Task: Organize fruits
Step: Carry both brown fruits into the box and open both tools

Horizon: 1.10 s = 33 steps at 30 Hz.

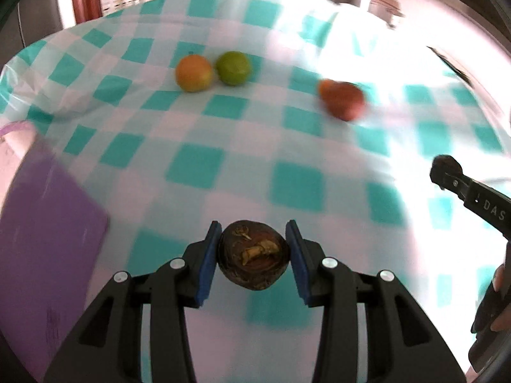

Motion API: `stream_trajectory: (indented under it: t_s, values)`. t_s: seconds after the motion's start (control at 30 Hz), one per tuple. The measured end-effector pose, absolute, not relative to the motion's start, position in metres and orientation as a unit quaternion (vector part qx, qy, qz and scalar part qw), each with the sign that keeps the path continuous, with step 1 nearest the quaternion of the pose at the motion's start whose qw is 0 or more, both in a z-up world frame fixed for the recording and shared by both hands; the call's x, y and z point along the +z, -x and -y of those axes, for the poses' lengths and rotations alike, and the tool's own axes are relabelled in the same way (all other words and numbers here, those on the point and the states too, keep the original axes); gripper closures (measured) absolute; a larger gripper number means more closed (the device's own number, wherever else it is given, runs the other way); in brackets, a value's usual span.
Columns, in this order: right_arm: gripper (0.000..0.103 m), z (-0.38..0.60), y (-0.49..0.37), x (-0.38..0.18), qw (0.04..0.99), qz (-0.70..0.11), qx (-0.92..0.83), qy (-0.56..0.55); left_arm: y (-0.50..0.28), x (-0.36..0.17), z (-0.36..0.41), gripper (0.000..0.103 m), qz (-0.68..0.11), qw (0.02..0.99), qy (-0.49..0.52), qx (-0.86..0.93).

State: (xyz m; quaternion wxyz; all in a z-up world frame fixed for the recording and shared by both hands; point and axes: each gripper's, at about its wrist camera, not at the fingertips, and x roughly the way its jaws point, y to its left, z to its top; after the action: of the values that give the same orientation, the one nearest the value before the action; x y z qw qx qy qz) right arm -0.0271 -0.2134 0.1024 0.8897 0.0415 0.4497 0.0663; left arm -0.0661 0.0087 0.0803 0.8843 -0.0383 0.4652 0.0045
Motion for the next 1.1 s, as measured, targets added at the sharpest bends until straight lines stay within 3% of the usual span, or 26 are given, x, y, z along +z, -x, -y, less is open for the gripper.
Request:
stream_trajectory:
  t_s: [0.27, 0.57, 0.87, 1.1]
  values:
    - [0.066, 0.24, 0.106, 0.158, 0.914, -0.395, 0.085, -0.038, 0.163, 0.143, 0.056, 0.061, -0.426, 0.902, -0.002, -0.071]
    - [0.065, 0.22, 0.151, 0.179, 0.917, -0.381, 0.111, -0.049, 0.211, 0.179, 0.045, 0.061, -0.402, 0.911, -0.019, -0.086]
    - [0.065, 0.174, 0.141, 0.189, 0.918, -0.38, 0.089, -0.065, 0.225, 0.184, -0.022, 0.061, -0.396, 0.912, 0.004, -0.11]
    - [0.065, 0.063, 0.123, 0.2, 0.915, -0.381, 0.12, -0.06, 0.214, 0.214, -0.156, 0.061, -0.375, 0.923, 0.038, -0.08]
